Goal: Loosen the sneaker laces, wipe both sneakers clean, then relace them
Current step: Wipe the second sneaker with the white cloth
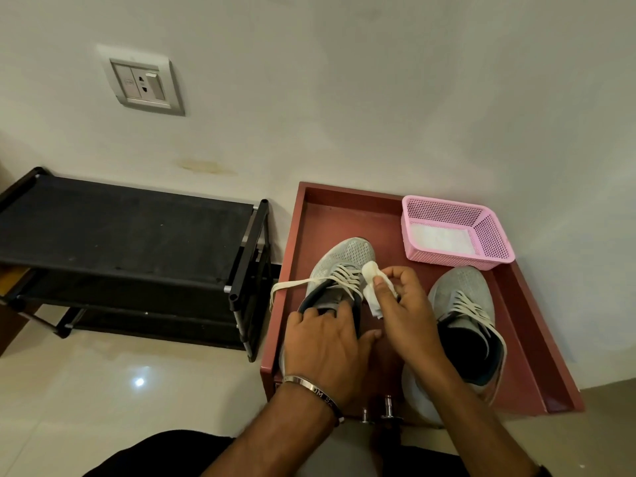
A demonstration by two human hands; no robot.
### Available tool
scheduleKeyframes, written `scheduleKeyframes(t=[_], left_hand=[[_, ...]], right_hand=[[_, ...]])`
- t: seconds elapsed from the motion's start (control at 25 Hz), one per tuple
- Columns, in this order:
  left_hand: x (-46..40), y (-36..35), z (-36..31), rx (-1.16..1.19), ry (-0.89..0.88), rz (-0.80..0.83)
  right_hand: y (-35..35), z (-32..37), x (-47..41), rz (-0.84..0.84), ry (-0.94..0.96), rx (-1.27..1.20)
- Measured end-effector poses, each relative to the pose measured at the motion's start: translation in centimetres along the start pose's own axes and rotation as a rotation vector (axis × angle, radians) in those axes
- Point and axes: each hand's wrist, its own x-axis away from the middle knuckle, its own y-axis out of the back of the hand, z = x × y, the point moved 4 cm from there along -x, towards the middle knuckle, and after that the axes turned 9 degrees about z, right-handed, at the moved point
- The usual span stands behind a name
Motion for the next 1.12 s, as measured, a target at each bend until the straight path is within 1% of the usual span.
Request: scheduleKeyframes(t=[0.12,0.16,0.28,0.36,0.44,0.52,0.6,0.72,0.8,0.88,1.0,1.08,1.12], left_hand=[[0.3,0.7,-0.1,0.141,-0.039,-0.178],[0.5,0.9,-0.1,0.195,-0.044,-0.216],[0.4,0.7,0.1,0.329,-0.061,-0.179],[0.2,0.6,0.0,0.256,-0.097,-0.129],[-0.2,0.3,0.3,0.216,-0.111,-0.187],[-0.7,0.5,0.8,0.230,-0.103,-0.241],[-0.7,0.7,1.4,0.270,-0.107,-0.239],[-0.6,0.4,0.9,0.218,-0.155,-0.215],[-0.6,0.1,0.6,0.209,-0.171,-0.246],[-0.9,0.1,0.7,0.225,-0.137,-0.289],[-1.2,0.8,1.7,0.335,-0.129,-0.247],[-1.6,1.7,2.9,0.528,-0.132,-0.157],[-1.8,2.1,3.5,0.670,-0.129,-0.075]], right_hand=[[0.1,-0.3,-0.1,-0.006,-0.010,-0.003],[0.1,-0.4,-0.2,-0.011,-0.011,0.000],[-0.1,-0.4,-0.4,-0.013,-0.010,0.026],[-0.1,-0.4,-0.3,-0.017,-0.004,0.031],[0.0,-0.4,-0.2,-0.018,0.005,0.011],[0.3,-0.3,-0.2,-0.030,0.017,-0.014],[0.6,-0.2,-0.3,-0.039,0.029,-0.044],[0.7,-0.1,-0.3,-0.026,0.038,-0.054],[0.6,-0.2,-0.3,-0.023,0.039,-0.052],[0.6,-0.3,-0.2,-0.021,0.049,-0.044],[0.9,0.3,0.0,-0.034,0.096,-0.057],[1.4,1.1,0.1,-0.066,0.133,-0.088],[1.6,1.4,0.2,-0.078,0.146,-0.110]])
